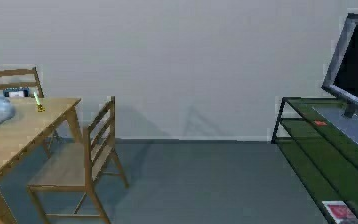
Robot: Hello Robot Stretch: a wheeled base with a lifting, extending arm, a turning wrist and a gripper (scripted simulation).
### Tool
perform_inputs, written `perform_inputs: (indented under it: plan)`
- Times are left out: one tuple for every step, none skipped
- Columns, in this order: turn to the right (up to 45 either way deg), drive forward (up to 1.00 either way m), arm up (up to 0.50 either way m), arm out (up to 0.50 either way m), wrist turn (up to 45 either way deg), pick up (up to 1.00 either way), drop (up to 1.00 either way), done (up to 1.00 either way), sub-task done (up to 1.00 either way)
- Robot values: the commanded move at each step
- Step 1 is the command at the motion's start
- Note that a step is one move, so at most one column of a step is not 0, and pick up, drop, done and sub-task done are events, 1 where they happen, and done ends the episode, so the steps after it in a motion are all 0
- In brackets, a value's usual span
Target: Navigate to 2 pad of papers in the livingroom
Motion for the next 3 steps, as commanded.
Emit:
perform_inputs:
  plan:
    - [0.0, 1.0, 0.0, 0.0, 0.0, 0.0, 0.0, 0.0, 0.0]
    - [-3.0, 0.0, 0.0, 0.0, 0.0, 0.0, 0.0, 0.0, 0.0]
    - [0.0, 0.7, 0.0, 0.0, 0.0, 0.0, 0.0, 0.0, 0.0]
